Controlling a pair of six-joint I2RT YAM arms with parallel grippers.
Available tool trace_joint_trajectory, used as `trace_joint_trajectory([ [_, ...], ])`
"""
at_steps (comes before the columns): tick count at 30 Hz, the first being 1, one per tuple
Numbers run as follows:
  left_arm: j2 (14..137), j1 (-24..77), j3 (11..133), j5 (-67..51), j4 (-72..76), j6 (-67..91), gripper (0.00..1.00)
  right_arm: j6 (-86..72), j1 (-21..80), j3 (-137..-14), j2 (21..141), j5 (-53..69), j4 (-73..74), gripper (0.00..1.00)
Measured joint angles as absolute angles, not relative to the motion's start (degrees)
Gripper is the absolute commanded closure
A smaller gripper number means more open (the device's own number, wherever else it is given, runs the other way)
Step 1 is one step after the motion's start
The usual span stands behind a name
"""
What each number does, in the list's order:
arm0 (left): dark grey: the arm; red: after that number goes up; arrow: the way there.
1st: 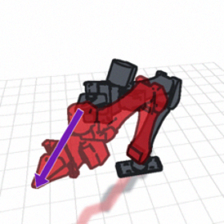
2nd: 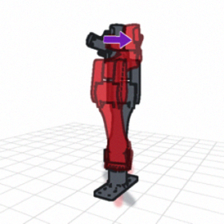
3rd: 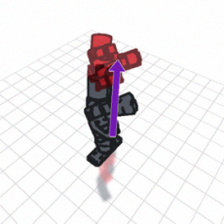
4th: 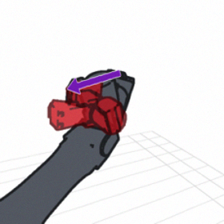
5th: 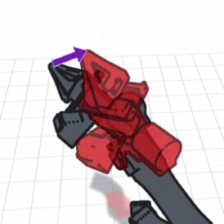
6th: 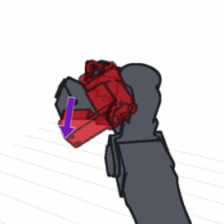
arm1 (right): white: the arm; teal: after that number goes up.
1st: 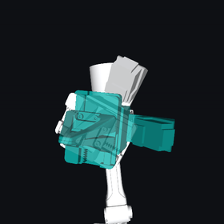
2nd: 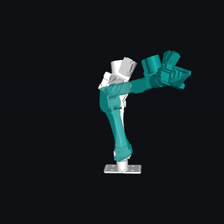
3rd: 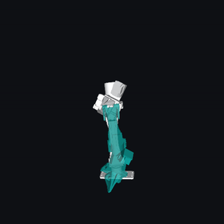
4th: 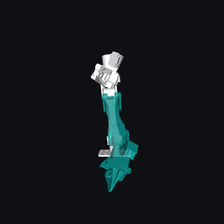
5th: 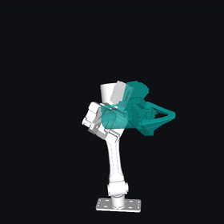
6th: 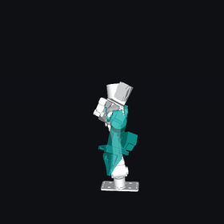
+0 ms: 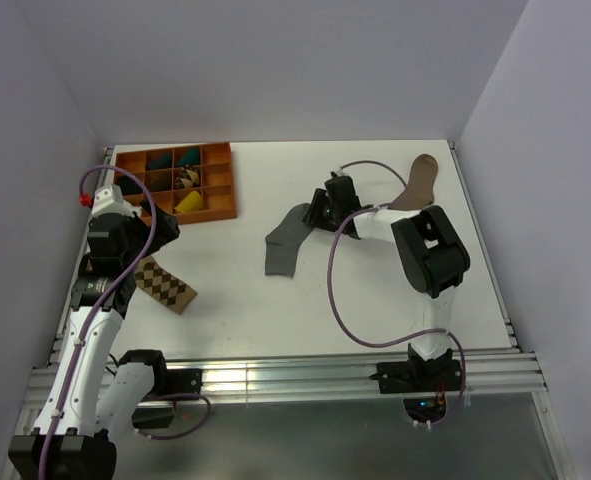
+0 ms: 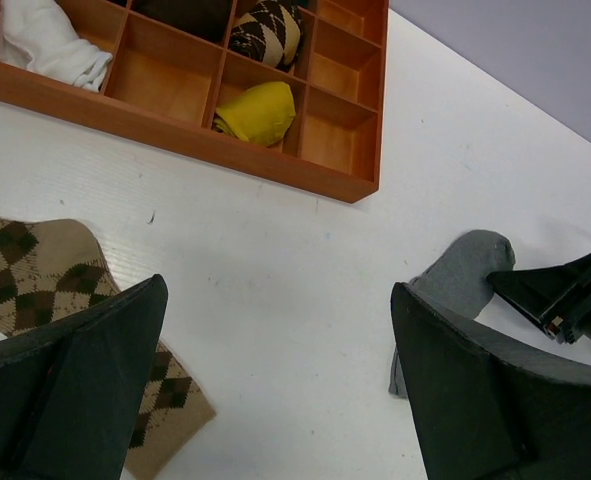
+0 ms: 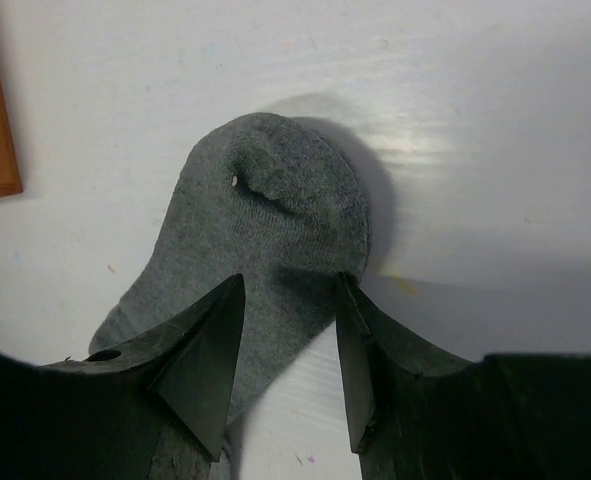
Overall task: Roll the socks
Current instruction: Roll the sock at the center of the board.
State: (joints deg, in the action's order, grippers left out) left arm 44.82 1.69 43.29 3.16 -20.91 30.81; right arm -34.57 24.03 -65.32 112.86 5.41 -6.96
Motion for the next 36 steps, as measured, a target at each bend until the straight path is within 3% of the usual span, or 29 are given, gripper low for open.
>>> trace_joint_trajectory([
  [12,44.4,1.7,43.3,2.7,-20.8,30.7,0.01,-36.0,23.3,-53.0,100.9,1.2,-2.8,0.51],
  [18,44.6,1.7,43.3,2.2,-20.8,30.7,0.01,-27.5,24.8,-52.9,92.5,0.6,-0.6,0.5],
  [28,46.1,1.7,43.3,1.3,-20.7,30.7,0.0,-7.0,45.0,-55.2,87.5,-2.6,0.9,0.57],
  [36,47.0,1.7,43.3,1.3,-20.8,30.7,0.01,1.3,50.7,-54.3,90.5,-2.7,2.3,0.57],
])
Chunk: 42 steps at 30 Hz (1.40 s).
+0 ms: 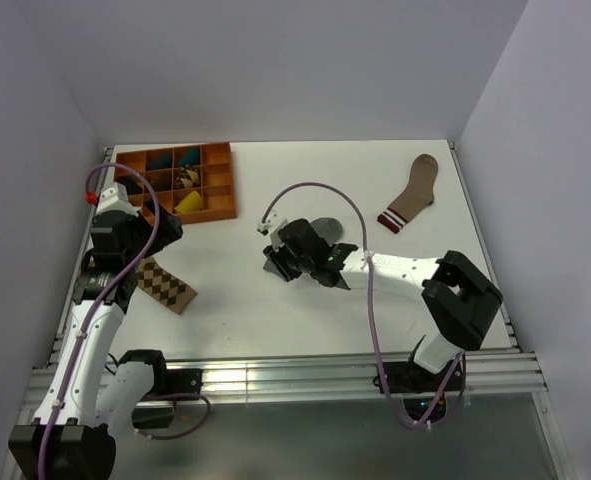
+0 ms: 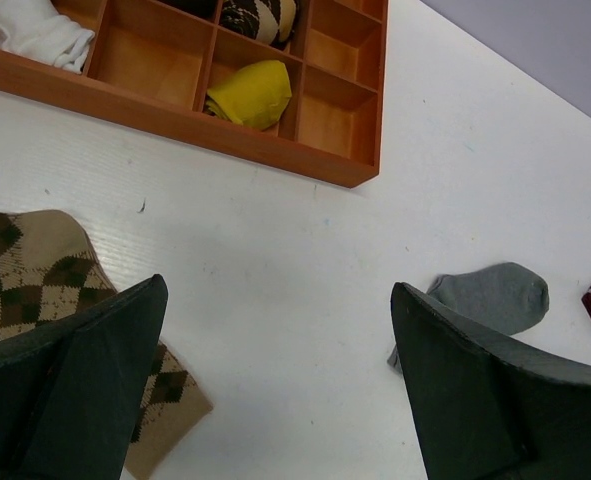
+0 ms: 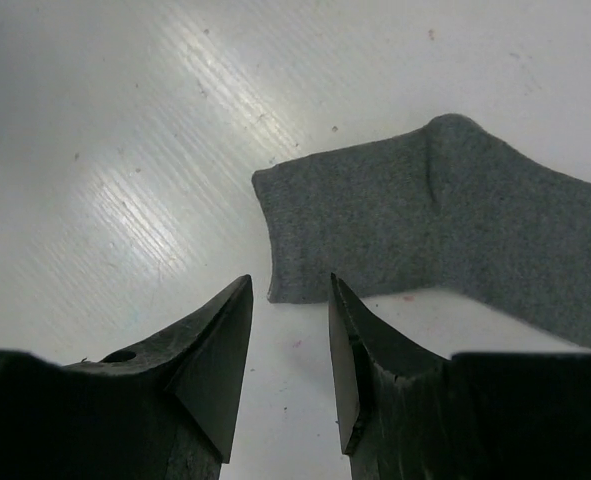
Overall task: Roll the socks
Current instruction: Roll the sock at the center of the board.
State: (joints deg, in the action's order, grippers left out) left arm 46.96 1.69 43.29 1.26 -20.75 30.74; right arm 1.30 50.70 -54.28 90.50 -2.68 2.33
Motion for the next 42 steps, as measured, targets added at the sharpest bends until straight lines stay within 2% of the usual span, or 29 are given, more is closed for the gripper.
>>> trace_joint_trajectory([
  [9,47.6,1.7,43.3,0.8,-20.8,30.8,0.0,4.8,53.4,-54.7,97.6,-4.2,3.9,0.56],
  [26,47.8,1.7,43.3,0.6,-20.8,30.8,0.01,6.7,54.3,-58.1,103.0,-7.1,4.4,0.57],
  [32,47.9,1.7,43.3,0.3,-20.8,30.8,0.01,7.2,54.9,-60.4,105.6,-8.2,4.7,0.64],
  [35,47.9,1.7,43.3,0.3,-20.8,30.8,0.02,7.2,55.4,-61.1,106.3,-8.8,4.7,0.71],
  [38,47.9,1.7,43.3,0.0,-20.8,30.8,0.02,7.1,55.7,-61.8,107.0,-9.6,5.0,0.73],
  [39,47.9,1.7,43.3,-0.2,-20.7,30.9,0.02,7.1,55.8,-62.1,107.2,-9.9,5.0,0.78],
  [42,47.9,1.8,43.3,-0.6,-20.4,31.1,0.02,6.9,56.1,-62.5,107.6,-10.7,5.3,0.83],
])
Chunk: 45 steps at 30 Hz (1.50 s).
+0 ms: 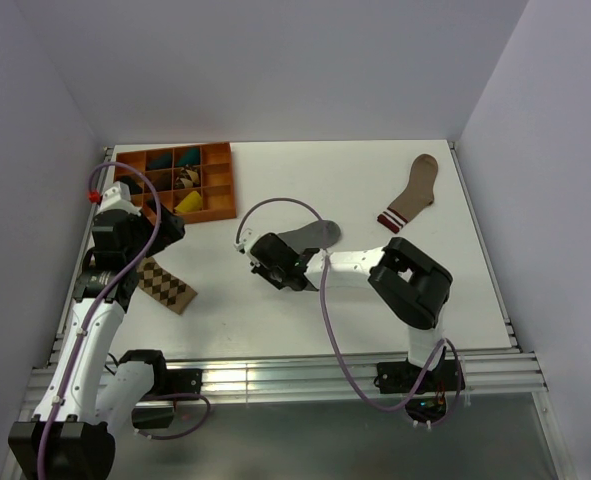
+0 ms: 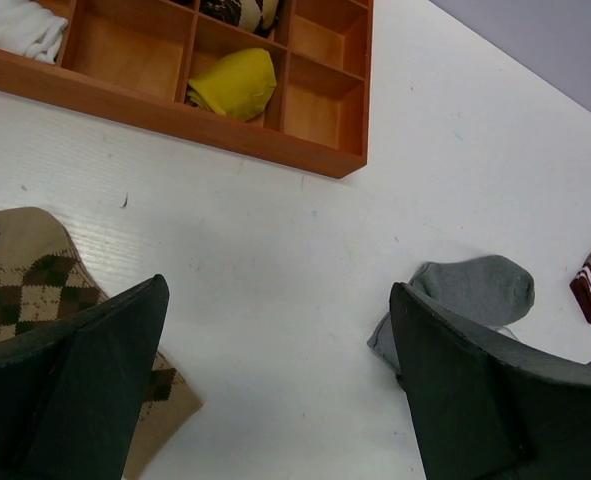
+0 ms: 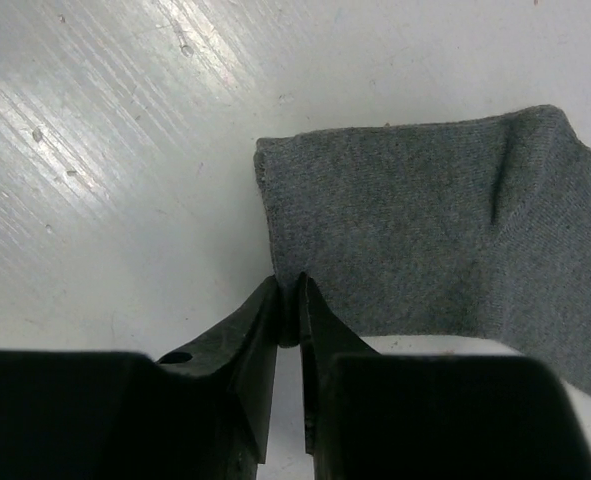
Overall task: Roll the socks
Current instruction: Roll the sock at the center of the board.
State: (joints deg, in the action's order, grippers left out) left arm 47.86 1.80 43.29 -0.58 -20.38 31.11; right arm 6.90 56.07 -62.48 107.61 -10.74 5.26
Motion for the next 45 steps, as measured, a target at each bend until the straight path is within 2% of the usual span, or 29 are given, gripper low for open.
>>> trace_joint_trajectory([
  [5,47.9,3.3,43.3,-1.1,-20.3,32.2,0.03,6.1,56.3,-63.0,108.0,-11.6,5.7,1.0],
  [11,48.7,7.4,42.2,-1.1,-19.0,35.6,0.04,4.1,56.2,-64.2,108.3,-9.5,7.0,1.0],
  [16,51.6,13.7,39.6,-0.1,-16.7,40.1,0.05,0.5,54.9,-65.6,108.9,-3.0,7.4,1.0],
  [23,58.0,22.3,37.6,4.1,-13.6,46.5,0.09,-8.0,49.0,-66.1,109.6,12.5,6.9,1.0],
  [29,60.2,24.9,34.3,6.0,-10.0,52.0,0.11,-15.7,41.4,-66.0,112.2,27.6,4.6,1.0],
  [34,63.7,26.8,32.2,6.1,-7.0,55.7,0.12,-19.2,38.2,-66.0,114.3,35.0,2.9,1.0],
  [37,65.8,27.8,31.6,6.0,-5.9,57.0,0.12,-19.0,38.2,-66.0,114.3,35.4,2.9,0.9],
  [41,66.2,28.2,31.2,6.6,-5.4,58.1,0.12,-17.1,39.0,-66.0,113.6,33.9,3.2,0.72],
  [45,64.0,28.2,31.1,8.6,-5.5,58.2,0.12,-14.1,41.5,-65.5,111.7,30.3,3.9,0.64],
])
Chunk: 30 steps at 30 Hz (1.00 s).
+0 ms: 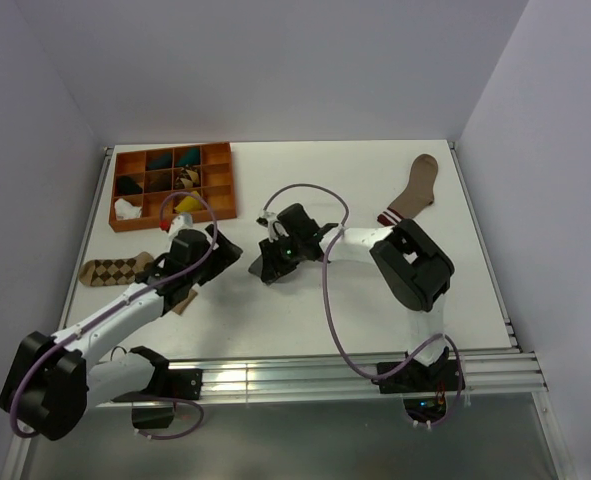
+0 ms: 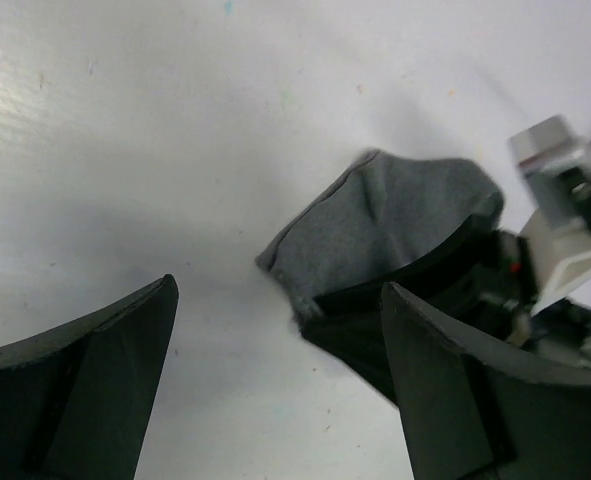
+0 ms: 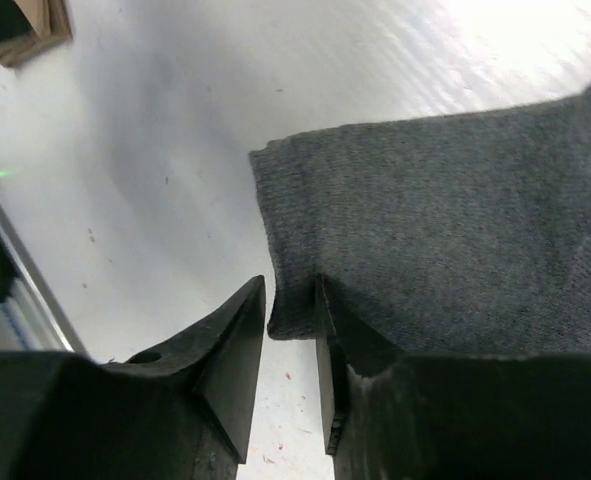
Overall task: Roll the socks
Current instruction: Roll the sock at the center of the board.
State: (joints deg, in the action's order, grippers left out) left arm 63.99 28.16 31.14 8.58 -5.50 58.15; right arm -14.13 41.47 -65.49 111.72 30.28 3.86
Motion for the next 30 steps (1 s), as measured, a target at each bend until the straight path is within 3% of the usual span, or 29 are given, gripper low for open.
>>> trace_joint_trajectory([
  [13,53.2,28.2,31.1,15.3,-8.5,56.3,0.12,-1.1,51.5,-58.6,101.4,11.0,2.6,0.52],
  [30,51.3,28.2,30.2,16.6,-10.3,54.8,0.12,14.5,58.3,-54.6,100.2,-2.0,2.1,0.53],
])
